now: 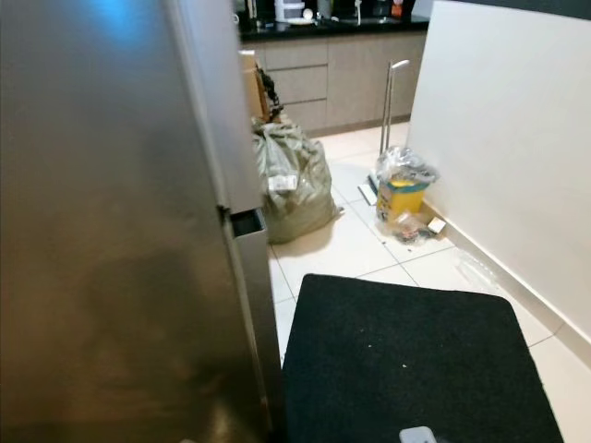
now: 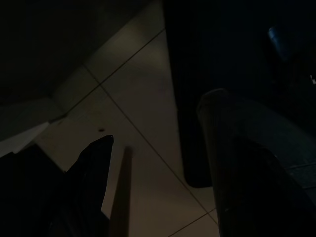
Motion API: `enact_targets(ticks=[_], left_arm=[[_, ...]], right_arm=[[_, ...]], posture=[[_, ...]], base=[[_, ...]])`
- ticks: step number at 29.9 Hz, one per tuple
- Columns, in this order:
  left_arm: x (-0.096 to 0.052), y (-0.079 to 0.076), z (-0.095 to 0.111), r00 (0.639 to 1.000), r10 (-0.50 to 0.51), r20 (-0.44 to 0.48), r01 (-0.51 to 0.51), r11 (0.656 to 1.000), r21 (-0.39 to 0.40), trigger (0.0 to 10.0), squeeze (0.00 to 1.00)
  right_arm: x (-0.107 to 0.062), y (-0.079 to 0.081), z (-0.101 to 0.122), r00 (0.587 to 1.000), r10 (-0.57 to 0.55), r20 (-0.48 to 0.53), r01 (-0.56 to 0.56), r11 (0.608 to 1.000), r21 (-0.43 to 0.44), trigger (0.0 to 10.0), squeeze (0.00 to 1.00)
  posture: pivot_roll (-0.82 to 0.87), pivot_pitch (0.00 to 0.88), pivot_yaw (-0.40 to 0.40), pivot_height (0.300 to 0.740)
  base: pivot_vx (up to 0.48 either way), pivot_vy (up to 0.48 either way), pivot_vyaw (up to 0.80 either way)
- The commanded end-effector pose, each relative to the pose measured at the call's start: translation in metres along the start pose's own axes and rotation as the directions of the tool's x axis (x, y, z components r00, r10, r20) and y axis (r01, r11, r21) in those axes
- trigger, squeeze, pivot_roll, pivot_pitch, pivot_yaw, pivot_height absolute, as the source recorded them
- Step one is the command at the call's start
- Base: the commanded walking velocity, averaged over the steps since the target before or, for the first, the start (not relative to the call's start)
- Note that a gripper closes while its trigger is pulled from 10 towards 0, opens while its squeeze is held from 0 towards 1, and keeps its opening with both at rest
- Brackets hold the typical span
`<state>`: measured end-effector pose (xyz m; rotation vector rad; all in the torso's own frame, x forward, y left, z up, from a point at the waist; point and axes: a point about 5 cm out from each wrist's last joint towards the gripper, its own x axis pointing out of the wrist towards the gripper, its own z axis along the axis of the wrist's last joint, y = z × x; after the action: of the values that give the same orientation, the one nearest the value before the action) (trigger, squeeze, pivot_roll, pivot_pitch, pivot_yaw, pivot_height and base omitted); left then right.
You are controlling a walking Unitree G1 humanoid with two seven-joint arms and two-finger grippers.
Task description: Restocking fridge
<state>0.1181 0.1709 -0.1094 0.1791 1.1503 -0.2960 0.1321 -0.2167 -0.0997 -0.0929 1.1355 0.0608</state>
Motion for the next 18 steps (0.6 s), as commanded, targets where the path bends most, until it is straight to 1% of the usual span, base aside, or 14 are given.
enact_targets(ticks=[1,13,18], left_arm=[[-0.0009,-0.0017,-0.0083,0.999,-0.008,-0.036,0.009,1.0,0.014,10.0,0.0],[-0.001,-0.0019,-0.0086,0.999,-0.009,-0.035,0.009,1.0,0.016,10.0,0.0],[-0.0011,-0.0015,-0.0086,1.0,-0.006,-0.028,0.006,1.0,0.005,10.0,0.0]], right_arm=[[-0.0004,-0.0022,0.0002,1.0,-0.008,0.002,0.008,1.0,-0.006,10.0,0.0],[-0.0003,-0.0014,0.0001,1.0,-0.005,0.002,0.005,1.0,-0.009,10.0,0.0],[-0.0003,-0.0017,0.0002,1.0,-0.005,0.002,0.005,1.0,-0.012,10.0,0.0]], posture=[[-0.03,0.006,0.009,0.74],[-0.03,0.008,0.008,0.74],[-0.03,0.006,0.007,0.74]], base=[[0.0,0.3,0.0],[0.0,0.293,0.0],[0.0,0.0,0.0]])
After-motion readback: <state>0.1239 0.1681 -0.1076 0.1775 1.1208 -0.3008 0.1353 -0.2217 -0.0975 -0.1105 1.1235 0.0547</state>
